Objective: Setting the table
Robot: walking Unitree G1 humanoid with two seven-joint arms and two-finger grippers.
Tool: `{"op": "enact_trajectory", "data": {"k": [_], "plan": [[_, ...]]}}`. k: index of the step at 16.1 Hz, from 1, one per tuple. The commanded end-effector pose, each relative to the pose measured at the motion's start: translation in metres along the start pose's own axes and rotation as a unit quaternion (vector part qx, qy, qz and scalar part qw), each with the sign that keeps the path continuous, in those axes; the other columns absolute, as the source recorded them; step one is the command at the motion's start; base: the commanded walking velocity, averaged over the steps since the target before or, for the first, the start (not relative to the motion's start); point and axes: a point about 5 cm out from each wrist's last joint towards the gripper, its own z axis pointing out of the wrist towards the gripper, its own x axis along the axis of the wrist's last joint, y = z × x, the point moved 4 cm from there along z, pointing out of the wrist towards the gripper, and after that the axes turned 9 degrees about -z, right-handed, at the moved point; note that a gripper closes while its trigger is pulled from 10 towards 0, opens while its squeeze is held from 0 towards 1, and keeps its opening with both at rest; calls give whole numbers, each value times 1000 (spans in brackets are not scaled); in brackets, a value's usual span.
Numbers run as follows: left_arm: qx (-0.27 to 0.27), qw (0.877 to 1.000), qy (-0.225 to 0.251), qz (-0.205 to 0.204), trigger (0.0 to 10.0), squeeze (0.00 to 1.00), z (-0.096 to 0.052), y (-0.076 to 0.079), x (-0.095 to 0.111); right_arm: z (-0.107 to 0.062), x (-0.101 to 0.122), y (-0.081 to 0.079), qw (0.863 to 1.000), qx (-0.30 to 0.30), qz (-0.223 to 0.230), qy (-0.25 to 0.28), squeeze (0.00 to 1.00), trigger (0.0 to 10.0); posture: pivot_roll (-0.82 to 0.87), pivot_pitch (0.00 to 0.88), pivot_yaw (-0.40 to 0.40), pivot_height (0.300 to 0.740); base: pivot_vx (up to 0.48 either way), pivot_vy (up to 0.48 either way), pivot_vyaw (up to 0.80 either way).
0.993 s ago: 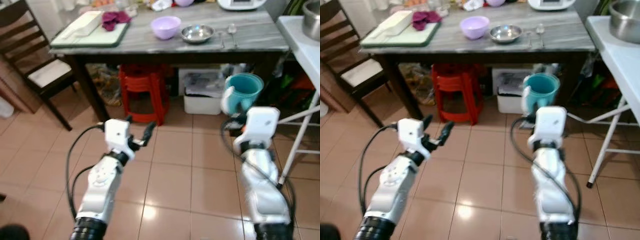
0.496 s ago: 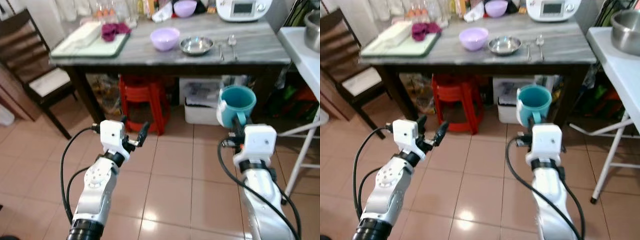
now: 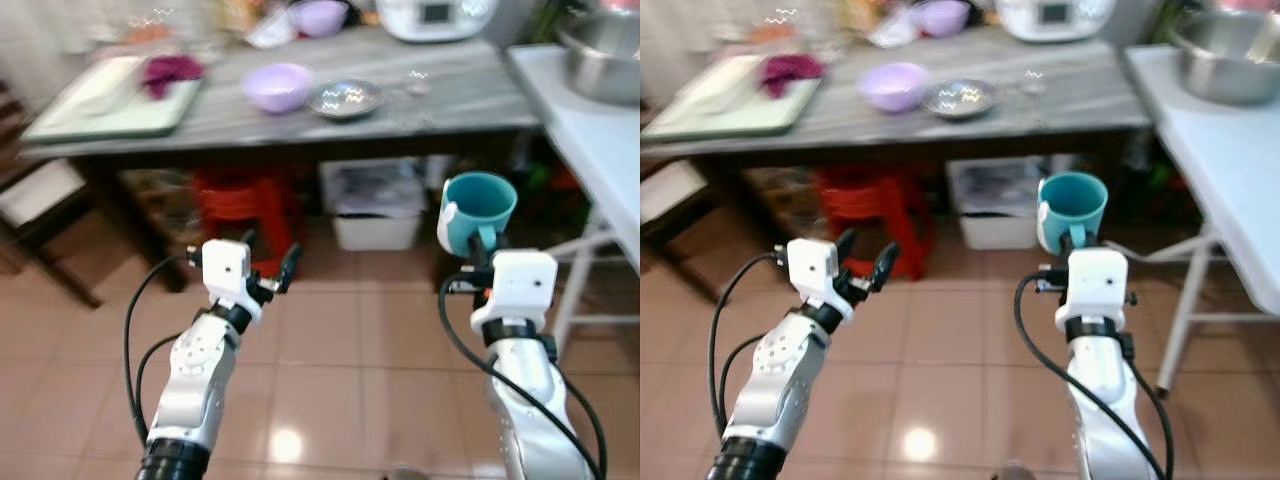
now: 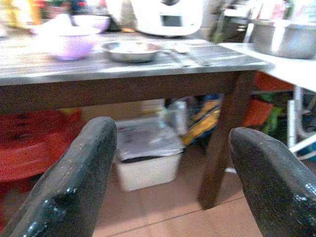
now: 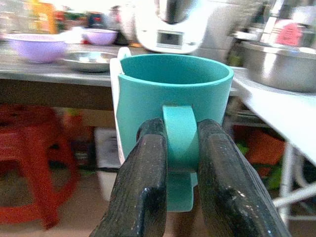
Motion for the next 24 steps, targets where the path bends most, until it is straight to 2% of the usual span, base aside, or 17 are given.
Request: {"op": "enact_trajectory", "data": {"k": [1, 17, 21, 24], "plan": [[-8, 1000, -5, 2, 10000, 0, -1, 2, -1, 1, 5, 3, 1000, -4, -1, 8, 0, 10000, -143, 102, 98, 740, 352, 0, 0], [-13, 1000, -4, 4, 10000, 0, 3, 4, 0, 7, 6, -2, 1000, -3, -15, 15, 0, 10000, -140, 89, 98, 740, 351, 0, 0], [-15, 1000, -4, 1, 10000, 0, 3, 6, -1, 7, 7, -1, 1000, -3, -17, 15, 0, 10000, -146, 92, 96, 740, 352, 0, 705], [-15, 1000, -4, -1, 10000, 0, 3, 7, -2, 7, 7, -2, 1000, -2, -18, 16, 0, 10000, -148, 93, 95, 740, 350, 0, 150]]}}
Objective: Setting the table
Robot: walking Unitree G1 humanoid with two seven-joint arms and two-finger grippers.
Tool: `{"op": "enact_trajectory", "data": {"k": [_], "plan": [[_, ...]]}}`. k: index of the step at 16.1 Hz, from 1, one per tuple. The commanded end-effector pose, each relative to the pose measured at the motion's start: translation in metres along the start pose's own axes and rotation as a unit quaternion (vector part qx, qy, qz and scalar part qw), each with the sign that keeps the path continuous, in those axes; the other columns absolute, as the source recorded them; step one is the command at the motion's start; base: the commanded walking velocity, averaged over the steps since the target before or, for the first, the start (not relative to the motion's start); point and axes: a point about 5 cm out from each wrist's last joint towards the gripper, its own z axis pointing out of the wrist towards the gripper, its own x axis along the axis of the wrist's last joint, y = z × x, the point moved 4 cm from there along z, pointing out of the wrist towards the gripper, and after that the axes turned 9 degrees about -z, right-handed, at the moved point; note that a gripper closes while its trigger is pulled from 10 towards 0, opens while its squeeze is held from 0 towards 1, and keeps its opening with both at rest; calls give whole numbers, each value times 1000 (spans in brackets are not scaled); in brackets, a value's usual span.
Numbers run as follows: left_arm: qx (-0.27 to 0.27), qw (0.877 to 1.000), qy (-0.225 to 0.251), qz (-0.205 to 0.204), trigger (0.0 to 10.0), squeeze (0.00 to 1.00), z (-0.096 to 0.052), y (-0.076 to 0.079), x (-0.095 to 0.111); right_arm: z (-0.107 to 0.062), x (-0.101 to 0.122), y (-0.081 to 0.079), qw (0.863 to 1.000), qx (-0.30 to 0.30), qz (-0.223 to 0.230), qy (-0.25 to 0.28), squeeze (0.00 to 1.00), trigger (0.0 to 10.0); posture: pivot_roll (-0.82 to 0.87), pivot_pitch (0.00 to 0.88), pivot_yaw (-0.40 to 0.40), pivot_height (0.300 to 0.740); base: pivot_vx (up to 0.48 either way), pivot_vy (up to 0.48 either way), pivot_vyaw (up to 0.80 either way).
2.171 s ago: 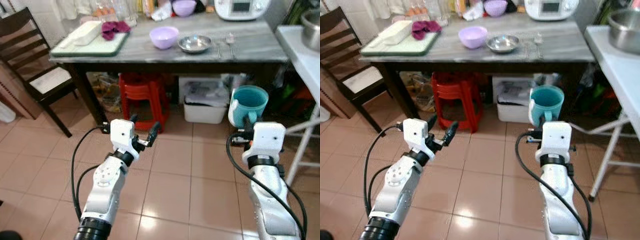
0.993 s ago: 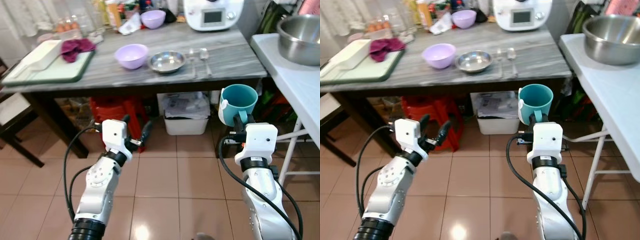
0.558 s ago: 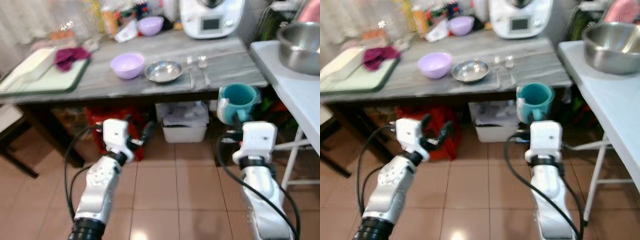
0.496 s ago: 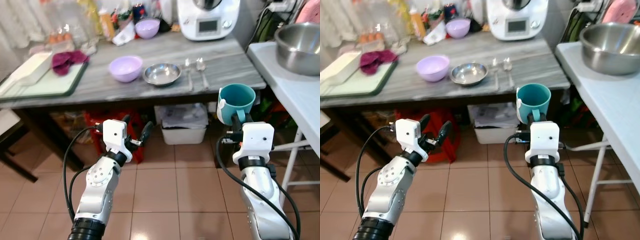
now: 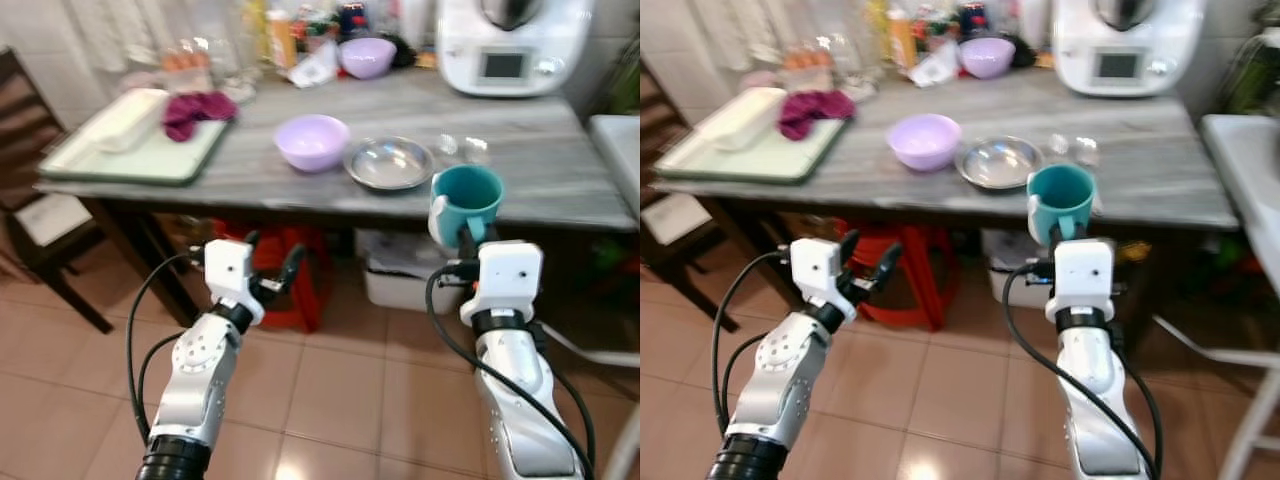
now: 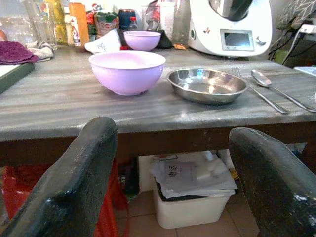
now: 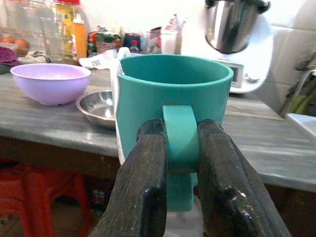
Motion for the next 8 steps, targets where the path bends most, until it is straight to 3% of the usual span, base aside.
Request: {"op": "enact_trajectory", "data": {"k": [1, 7, 8], "plan": [[-14, 1000, 4, 0, 10000, 0, 4, 9, 2, 1, 2, 9, 1000, -13, -6, 5, 0, 10000, -148, 93, 93, 740, 352, 0, 0], [-14, 1000, 3, -1, 10000, 0, 3, 9, 1, 2, 2, 8, 1000, -15, 1, 4, 0, 10000, -147, 96, 93, 740, 351, 0, 0], [-15, 1000, 3, -1, 10000, 0, 3, 10, 1, 2, 1, 8, 1000, -17, 5, 1, 0, 10000, -147, 96, 94, 740, 352, 0, -531]]}}
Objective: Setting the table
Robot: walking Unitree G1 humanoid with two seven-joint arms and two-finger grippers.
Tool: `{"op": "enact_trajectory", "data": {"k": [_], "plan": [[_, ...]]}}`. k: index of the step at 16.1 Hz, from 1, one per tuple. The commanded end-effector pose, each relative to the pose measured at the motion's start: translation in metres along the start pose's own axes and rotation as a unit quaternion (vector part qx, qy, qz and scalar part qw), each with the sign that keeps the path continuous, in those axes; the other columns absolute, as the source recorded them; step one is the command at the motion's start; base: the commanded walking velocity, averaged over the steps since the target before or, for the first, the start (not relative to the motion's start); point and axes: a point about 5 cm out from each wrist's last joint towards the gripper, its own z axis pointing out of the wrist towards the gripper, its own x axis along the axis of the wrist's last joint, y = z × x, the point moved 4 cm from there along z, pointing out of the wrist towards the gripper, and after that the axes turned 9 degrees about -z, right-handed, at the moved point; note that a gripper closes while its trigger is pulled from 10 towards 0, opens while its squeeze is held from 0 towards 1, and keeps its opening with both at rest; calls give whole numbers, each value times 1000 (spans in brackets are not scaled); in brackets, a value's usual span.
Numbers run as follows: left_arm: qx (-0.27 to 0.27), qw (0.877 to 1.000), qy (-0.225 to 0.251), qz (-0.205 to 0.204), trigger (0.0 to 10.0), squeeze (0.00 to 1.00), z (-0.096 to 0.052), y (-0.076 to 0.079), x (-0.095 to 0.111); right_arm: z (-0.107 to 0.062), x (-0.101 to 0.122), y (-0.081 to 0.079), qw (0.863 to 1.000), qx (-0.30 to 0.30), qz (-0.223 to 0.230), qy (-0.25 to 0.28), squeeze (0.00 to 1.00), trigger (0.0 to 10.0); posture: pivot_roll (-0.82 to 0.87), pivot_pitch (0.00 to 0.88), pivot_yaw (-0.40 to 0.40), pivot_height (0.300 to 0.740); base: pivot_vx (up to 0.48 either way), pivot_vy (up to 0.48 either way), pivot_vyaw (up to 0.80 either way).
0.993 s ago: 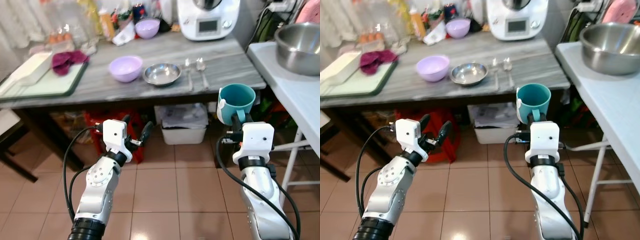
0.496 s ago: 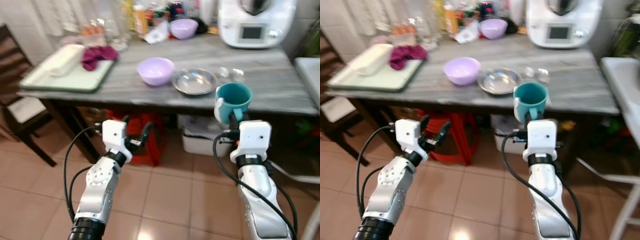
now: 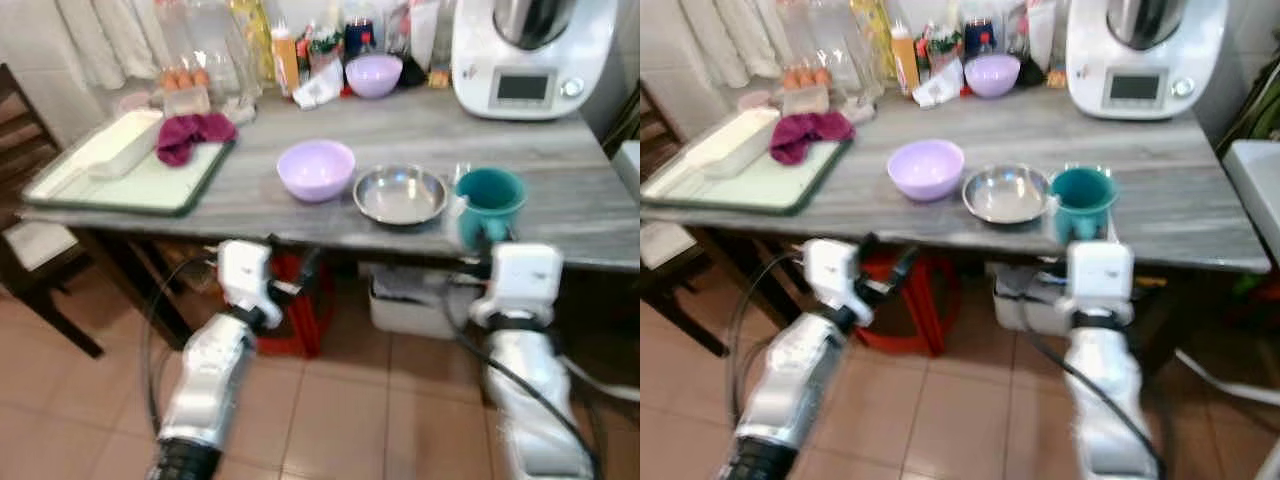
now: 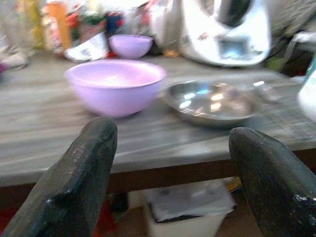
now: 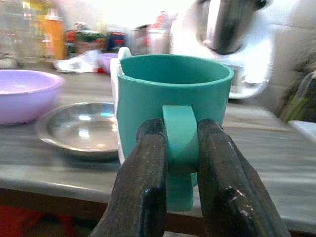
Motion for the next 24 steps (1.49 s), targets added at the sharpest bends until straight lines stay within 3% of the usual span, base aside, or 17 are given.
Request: {"op": "enact_trajectory", "data": {"k": [1, 8, 11, 13, 16, 19, 24], "plan": [[-6, 1000, 4, 1, 10000, 0, 2, 4, 3, 2, 2, 7, 1000, -12, -2, 5, 0, 10000, -147, 97, 95, 740, 352, 0, -800], [-1, 1000, 7, 2, 10000, 0, 1, 3, 4, 3, 6, 4, 1000, -7, -5, 14, 0, 10000, -143, 98, 91, 740, 347, 0, -177], [-3, 1000, 26, 14, 10000, 0, 0, 4, 16, 3, 9, 3, 1000, -3, -9, 21, 0, 10000, -142, 99, 89, 740, 0, 0, 0], [-6, 999, 37, 26, 10000, 0, -8, 2, 26, 5, 12, 4, 1000, -2, -12, 26, 0, 10000, -142, 102, 87, 740, 0, 0, 0], [-7, 999, 23, 42, 10000, 0, -27, -3, 23, 7, 12, 7, 999, -3, -17, 29, 0, 10000, -138, 107, 88, 740, 0, 0, 0], [-13, 999, -17, 47, 10000, 0, -45, -6, 4, 18, 15, 17, 999, -8, -25, 35, 0, 10000, -134, 114, 83, 740, 0, 0, 0], [-31, 998, -25, 41, 10000, 0, -48, 1, 2, 46, 21, 33, 999, -1, -30, 39, 0, 10000, -131, 144, 78, 740, 0, 0, 0]]}}
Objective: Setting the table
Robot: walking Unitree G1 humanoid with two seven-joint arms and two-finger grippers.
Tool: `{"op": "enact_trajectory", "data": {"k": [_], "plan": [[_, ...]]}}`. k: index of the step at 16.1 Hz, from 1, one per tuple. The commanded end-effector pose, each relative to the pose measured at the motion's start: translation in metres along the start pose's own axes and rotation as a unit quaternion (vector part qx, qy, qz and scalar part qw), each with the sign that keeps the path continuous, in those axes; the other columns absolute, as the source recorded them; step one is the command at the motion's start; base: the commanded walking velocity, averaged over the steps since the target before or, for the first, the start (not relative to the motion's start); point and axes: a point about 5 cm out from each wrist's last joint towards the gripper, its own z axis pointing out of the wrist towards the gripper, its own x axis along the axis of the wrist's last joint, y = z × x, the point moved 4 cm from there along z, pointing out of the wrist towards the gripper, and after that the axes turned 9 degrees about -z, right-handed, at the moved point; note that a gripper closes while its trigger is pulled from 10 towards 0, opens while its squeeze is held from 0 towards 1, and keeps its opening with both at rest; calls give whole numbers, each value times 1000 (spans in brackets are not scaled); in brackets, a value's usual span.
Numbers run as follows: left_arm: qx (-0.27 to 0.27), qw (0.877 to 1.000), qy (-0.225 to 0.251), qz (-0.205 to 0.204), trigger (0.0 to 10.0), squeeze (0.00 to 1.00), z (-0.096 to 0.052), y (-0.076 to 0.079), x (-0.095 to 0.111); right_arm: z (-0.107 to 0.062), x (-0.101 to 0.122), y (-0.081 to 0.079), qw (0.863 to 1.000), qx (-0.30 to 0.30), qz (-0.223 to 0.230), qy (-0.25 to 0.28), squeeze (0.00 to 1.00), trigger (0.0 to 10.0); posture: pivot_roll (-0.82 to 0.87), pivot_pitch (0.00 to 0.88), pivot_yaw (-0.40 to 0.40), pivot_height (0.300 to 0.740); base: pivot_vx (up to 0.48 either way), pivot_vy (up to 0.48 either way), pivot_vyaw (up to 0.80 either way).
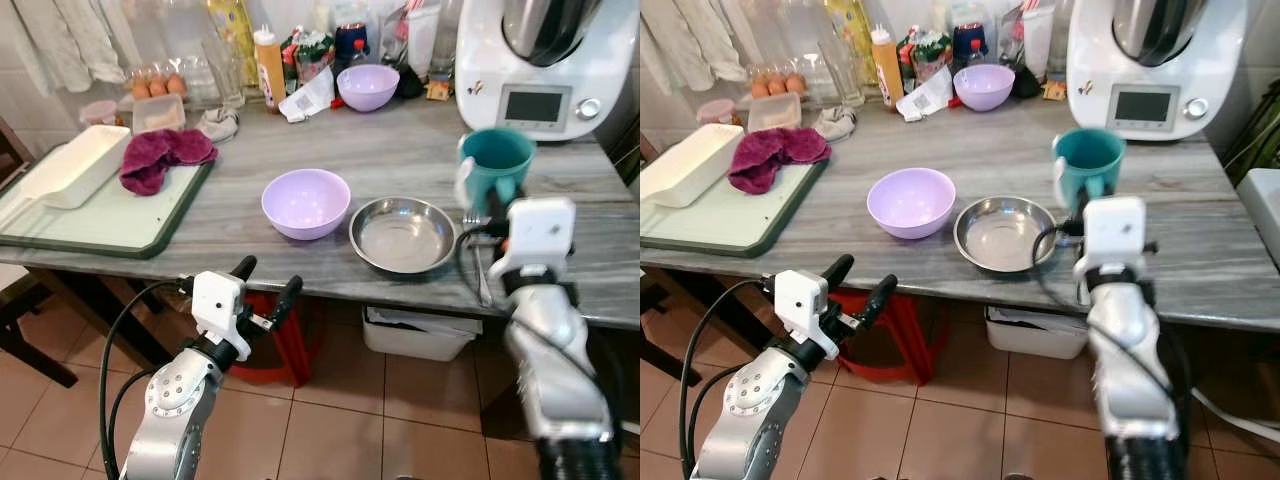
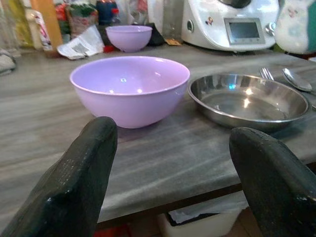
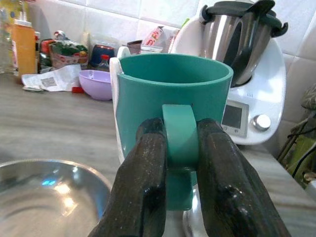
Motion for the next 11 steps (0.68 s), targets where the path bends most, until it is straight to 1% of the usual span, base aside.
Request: {"op": "enact_trajectory", "data": {"k": [1, 3, 5, 7, 11], "plan": [[-6, 1000, -3, 3, 10000, 0, -2, 1, 1, 10, 4, 2, 1000, 6, 5, 6, 0, 10000, -130, 150, 77, 740, 0, 0, 0], [-13, 1000, -6, 2, 10000, 0, -2, 4, 1, 26, 9, 4, 1000, 16, 5, 13, 0, 10000, -126, 169, 80, 740, 0, 0, 0], [-15, 1000, -8, 2, 10000, 0, -2, 5, 0, 35, 12, 5, 1000, 21, 11, 18, 0, 10000, -121, 186, 86, 740, 0, 0, 0], [-17, 1000, -12, -1, 10000, 0, -4, 5, 0, 51, 17, 1, 998, 44, 30, 26, 0, 10000, -109, 205, 91, 740, 0, 0, 0], [-14, 1000, -9, -4, 10000, 0, 0, 7, 3, 66, 19, -2, 997, 59, 42, 29, 0, 10000, -90, 211, 97, 740, 0, 0, 0]]}}
